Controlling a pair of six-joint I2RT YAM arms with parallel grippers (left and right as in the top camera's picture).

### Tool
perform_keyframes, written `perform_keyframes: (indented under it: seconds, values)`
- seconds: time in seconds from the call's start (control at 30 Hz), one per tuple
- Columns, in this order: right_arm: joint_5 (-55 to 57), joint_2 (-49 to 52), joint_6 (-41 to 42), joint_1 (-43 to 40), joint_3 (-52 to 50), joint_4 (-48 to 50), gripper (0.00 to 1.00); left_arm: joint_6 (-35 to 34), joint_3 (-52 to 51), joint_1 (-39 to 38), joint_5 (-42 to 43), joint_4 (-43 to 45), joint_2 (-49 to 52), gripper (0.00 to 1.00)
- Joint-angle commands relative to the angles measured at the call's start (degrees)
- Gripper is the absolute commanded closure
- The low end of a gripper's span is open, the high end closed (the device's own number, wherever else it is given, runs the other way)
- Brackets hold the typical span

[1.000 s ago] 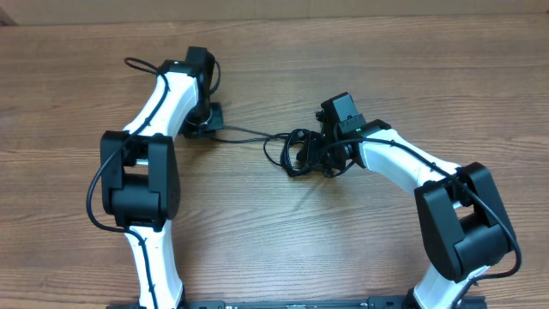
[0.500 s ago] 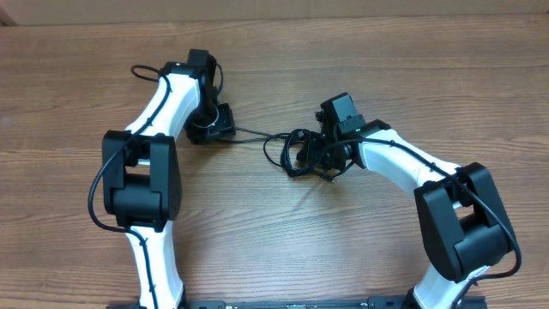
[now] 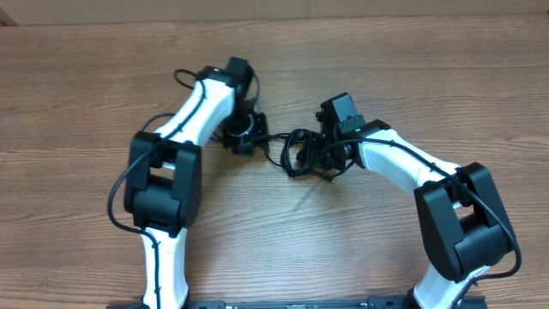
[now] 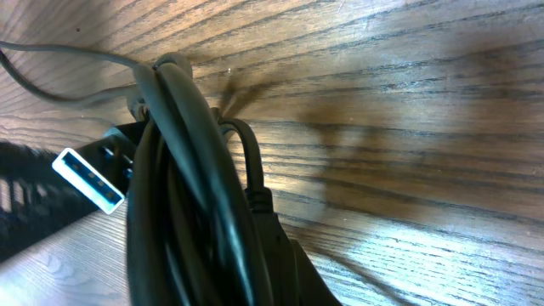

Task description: Untangle cables

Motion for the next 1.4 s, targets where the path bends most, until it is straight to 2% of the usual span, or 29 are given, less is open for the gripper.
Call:
perform_keyframes:
  seconds: [0.0, 0.13, 0.3, 0.43, 0.73, 0.9, 1.07, 1.13, 1.23, 1.27, 1.37]
  values:
    - [0.4, -0.8, 0.0, 0.1, -0.3, 0.3, 0.96, -5.3, -0.9, -2.8, 0.2, -1.1, -1.4, 0.62]
    - [0.4, -0.8, 0.0, 0.1, -0.3, 0.3, 0.96, -13.4, -0.9, -5.4, -3.8, -2.9, -1.4, 0.64]
    - [0.4, -0.8, 0.0, 0.1, -0.3, 0.3, 0.96, -21.3, -1.0, -7.7, -9.4, -3.4, -1.4, 0.59]
    - [0.4, -0.8, 0.0, 0.1, -0.3, 0.3, 0.96, -25.1, -1.0, -8.5, -13.0, -2.4, -1.4, 0.53]
    - [0.4, -0.8, 0.0, 0.1, -0.3, 0.2, 0.96, -25.2, -2.1, -8.5, -14.1, -1.6, -1.4, 0.53]
    - [0.4, -0.8, 0.0, 0.1, -0.3, 0.2, 0.96, -25.2, -6.3, -8.7, -14.3, 2.6, -1.4, 0.55]
    - [0.4, -0.8, 0.0, 0.1, -0.3, 0.1, 0.96, -24.2, -9.8, -8.0, -18.8, 4.2, -1.4, 0.54]
    - [0.4, -0.8, 0.0, 0.1, -0.3, 0.2, 0.96, -20.9, -10.0, -7.4, -20.2, 3.4, -1.4, 0.52]
    - [0.4, -0.8, 0.0, 0.1, -0.3, 0.2, 0.96, -15.9, -10.0, -6.1, -23.0, 2.3, -1.4, 0.43]
    - [0.4, -0.8, 0.0, 0.1, -0.3, 0.2, 0.96, -14.8, -10.0, -4.7, -26.4, 0.8, -1.4, 0.37]
    - [0.4, -0.8, 0.0, 0.1, -0.3, 0.2, 0.96, -14.9, -10.0, -2.1, -31.7, -1.2, -1.4, 0.36]
